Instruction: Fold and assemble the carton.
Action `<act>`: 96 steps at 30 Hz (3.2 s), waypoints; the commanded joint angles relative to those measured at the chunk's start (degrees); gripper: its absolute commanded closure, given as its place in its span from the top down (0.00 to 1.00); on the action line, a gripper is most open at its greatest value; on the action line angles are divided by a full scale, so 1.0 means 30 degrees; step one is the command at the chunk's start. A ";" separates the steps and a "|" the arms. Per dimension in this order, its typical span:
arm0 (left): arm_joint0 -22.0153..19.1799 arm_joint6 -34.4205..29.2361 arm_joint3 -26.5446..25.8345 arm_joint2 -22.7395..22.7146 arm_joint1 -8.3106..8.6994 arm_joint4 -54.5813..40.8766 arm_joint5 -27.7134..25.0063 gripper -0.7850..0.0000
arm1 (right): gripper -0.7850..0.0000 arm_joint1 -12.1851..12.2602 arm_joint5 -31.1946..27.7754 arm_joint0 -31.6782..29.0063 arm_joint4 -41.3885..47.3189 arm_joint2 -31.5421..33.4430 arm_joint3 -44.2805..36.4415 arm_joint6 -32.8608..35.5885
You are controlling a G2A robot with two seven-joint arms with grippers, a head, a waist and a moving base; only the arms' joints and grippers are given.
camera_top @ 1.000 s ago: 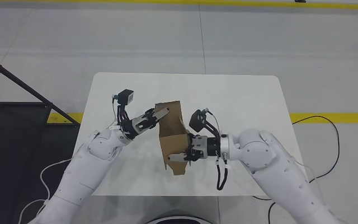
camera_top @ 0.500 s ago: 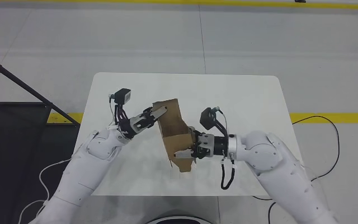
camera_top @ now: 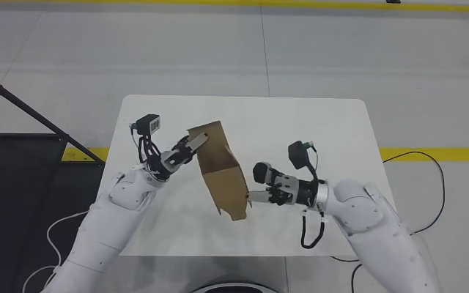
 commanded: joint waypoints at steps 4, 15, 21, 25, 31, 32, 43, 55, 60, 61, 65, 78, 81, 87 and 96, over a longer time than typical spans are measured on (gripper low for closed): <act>0.0147 0.0538 -0.0126 -0.0193 -0.0048 -0.0663 0.0098 0.00 | 1.00 0.0009 -0.1482 -0.0950 0.0462 0.0645 0.0870 -0.1989; 0.0187 0.0639 -0.0123 -0.0209 -0.0066 -0.0924 0.0092 0.00 | 1.00 0.0105 -0.3678 -0.1604 0.1742 0.1293 0.1397 -0.2437; 0.0314 0.0822 -0.0353 -0.0273 -0.0074 -0.0718 0.0437 0.00 | 1.00 0.0098 -0.3493 -0.1653 0.1624 0.1294 0.1339 -0.2531; 0.0595 0.1604 -0.0805 -0.0152 -0.0200 -0.1138 0.1277 0.00 | 1.00 0.0032 -0.2802 -0.1955 0.0577 0.1348 0.1087 -0.3427; 0.0347 0.2161 -0.0380 0.0241 -0.0448 -0.1928 0.1819 0.00 | 1.00 -0.0130 -0.2964 -0.2126 -0.0214 0.1163 0.1458 -0.4663; 0.0293 0.2367 -0.0290 0.0387 -0.0526 -0.1954 0.1872 0.00 | 1.00 -0.0190 -0.2912 -0.2074 -0.0454 0.1043 0.1545 -0.4962; -0.0134 0.4069 0.0234 0.1134 -0.1113 -0.1187 0.2031 0.00 | 1.00 -0.0776 -0.2209 -0.0844 -0.1318 -0.0499 0.2248 -0.6007; -0.0363 0.4483 0.0588 0.1326 -0.1527 -0.1045 0.2076 0.00 | 0.73 -0.1076 -0.2064 -0.0301 -0.1330 -0.0849 0.2659 -0.6203; -0.0394 0.4535 0.0692 0.1272 -0.1664 -0.1015 0.2020 0.00 | 0.64 -0.1181 -0.1917 -0.0198 -0.1404 -0.0876 0.2507 -0.6355; -0.0397 0.4563 0.0701 0.1264 -0.1691 -0.1012 0.2024 0.00 | 0.62 -0.1206 -0.1861 -0.0175 -0.1454 -0.0900 0.2460 -0.6391; -0.0416 0.4600 0.0719 0.1232 -0.1792 -0.0942 0.2069 0.00 | 0.51 -0.1306 -0.1678 -0.0103 -0.1635 -0.1043 0.2324 -0.6487; -0.0530 0.4883 0.0977 0.1152 -0.2138 -0.0879 0.2076 0.00 | 0.45 -0.1553 -0.2454 0.0556 -0.0627 -0.1491 0.2972 -0.5395; -0.0578 0.4869 0.1068 0.1155 -0.2217 -0.0867 0.2085 0.00 | 0.43 -0.1610 -0.2475 0.0710 -0.0473 -0.1551 0.3103 -0.5259; -0.0609 0.4754 0.1170 0.1124 -0.2343 -0.0901 0.2018 0.00 | 0.36 -0.1714 -0.2483 0.0881 -0.0327 -0.1621 0.3275 -0.5207; -0.0618 0.4565 0.1251 0.0984 -0.2512 -0.1042 0.1954 0.00 | 0.00 -0.1821 -0.2523 0.0993 -0.0169 -0.1580 0.3459 -0.5030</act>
